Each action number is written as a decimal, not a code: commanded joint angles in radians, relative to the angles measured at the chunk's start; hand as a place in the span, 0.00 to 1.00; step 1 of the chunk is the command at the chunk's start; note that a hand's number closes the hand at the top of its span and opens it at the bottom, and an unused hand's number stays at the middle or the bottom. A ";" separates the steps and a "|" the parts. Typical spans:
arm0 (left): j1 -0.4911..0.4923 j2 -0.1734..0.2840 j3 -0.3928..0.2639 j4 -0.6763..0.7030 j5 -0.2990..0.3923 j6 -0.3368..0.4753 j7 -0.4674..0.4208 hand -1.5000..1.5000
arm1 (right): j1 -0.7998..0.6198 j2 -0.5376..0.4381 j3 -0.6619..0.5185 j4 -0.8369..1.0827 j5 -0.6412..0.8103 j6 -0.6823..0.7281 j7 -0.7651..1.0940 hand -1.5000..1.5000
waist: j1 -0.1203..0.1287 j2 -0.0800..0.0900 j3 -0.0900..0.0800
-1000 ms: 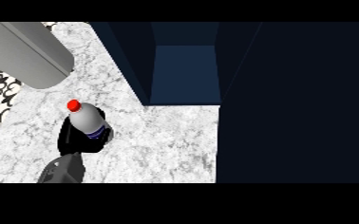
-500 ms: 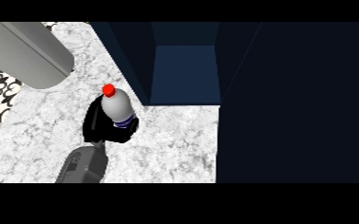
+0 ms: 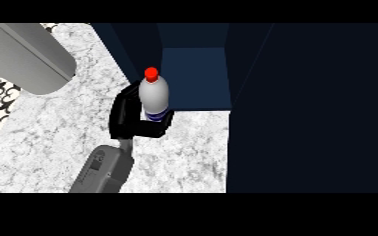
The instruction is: Pick up the bottled water, place it into the cabinet and close the cabinet
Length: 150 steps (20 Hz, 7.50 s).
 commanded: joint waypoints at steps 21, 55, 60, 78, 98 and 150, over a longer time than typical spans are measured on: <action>-0.354 -0.011 -0.100 0.298 -0.007 0.388 0.123 1.00 | 0.042 -0.028 -0.009 -0.135 -0.151 -0.012 0.034 0.00 | -0.051 0.014 -0.001; -0.842 -0.011 0.132 0.933 0.022 0.295 -0.222 0.00 | -0.053 -0.066 0.007 -0.073 -0.116 -0.023 0.038 0.00 | -0.068 0.030 -0.001; -0.817 -0.012 0.097 0.914 0.053 0.218 -0.291 0.00 | -0.084 -0.066 -0.005 -0.079 -0.126 -0.052 0.055 0.00 | -0.052 0.017 0.000; -0.508 -0.012 -0.270 0.453 0.334 0.283 -0.217 0.00 | -0.069 -0.059 -0.047 -0.160 -0.164 -0.114 0.136 0.00 | -0.008 -0.011 0.000; 0.196 0.148 -0.637 -0.319 0.234 0.330 -0.199 1.00 | -0.064 -0.037 -0.019 -0.143 -0.064 0.002 0.131 1.00 | 0.017 -0.007 0.001; 0.812 0.913 0.017 -0.746 0.645 -0.184 -0.261 0.00 | -0.521 -0.180 0.657 -0.213 0.093 0.002 0.446 1.00 | 0.072 -0.038 -0.020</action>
